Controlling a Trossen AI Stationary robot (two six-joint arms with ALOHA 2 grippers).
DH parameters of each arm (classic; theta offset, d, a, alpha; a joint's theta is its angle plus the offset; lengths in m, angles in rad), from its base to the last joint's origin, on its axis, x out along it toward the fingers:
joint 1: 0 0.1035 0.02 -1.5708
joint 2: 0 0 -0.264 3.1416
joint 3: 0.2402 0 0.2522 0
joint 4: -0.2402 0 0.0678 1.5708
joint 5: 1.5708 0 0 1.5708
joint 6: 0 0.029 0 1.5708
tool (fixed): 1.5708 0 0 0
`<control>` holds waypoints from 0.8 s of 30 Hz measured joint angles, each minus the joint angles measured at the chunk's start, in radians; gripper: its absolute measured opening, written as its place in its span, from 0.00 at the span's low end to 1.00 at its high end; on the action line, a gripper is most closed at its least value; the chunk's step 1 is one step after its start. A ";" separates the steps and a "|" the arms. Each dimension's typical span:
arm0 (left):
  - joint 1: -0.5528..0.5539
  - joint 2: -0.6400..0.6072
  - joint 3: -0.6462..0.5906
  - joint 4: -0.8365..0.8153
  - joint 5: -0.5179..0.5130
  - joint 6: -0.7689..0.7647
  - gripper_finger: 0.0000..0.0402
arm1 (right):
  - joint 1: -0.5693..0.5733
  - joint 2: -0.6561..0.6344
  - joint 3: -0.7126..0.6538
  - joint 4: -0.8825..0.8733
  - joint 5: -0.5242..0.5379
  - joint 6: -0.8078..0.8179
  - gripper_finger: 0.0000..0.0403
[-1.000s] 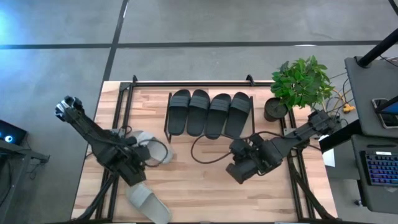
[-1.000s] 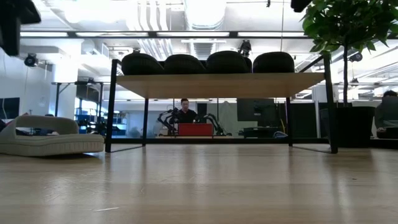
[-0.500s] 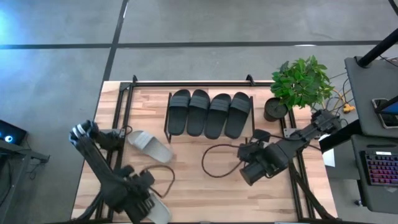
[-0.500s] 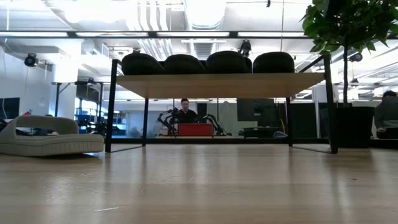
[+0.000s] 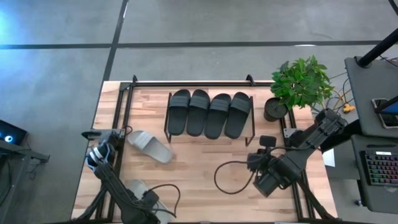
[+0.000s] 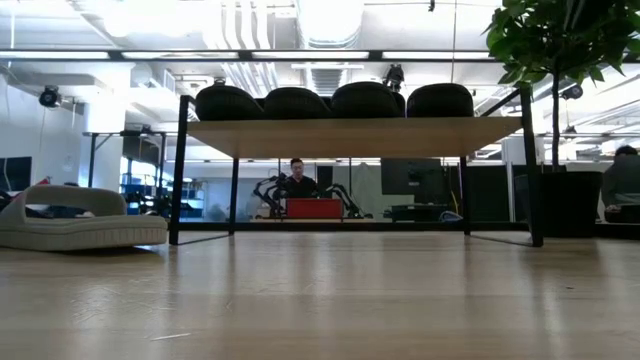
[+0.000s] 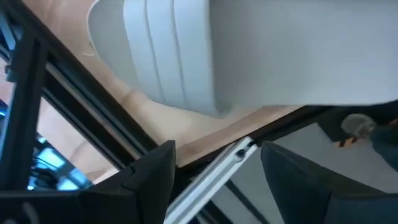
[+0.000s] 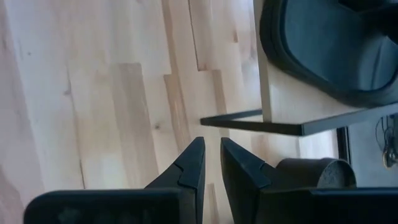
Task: Pick and place slides into the shelf
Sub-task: Move the gray slipper to the center of the table
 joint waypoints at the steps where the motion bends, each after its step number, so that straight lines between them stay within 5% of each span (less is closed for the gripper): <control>1: 0.003 0.004 0.007 0.000 -0.003 -0.011 0.55 | 0.000 -0.005 -0.014 0.000 0.000 0.015 0.11; 14: -0.011 0.098 -0.043 0.002 -0.017 0.030 0.53 | -0.013 -0.018 -0.061 0.004 -0.006 0.103 0.11; 24: -0.011 0.079 -0.223 -0.001 -0.039 0.031 0.30 | -0.019 -0.018 -0.060 0.010 -0.007 0.204 0.11</control>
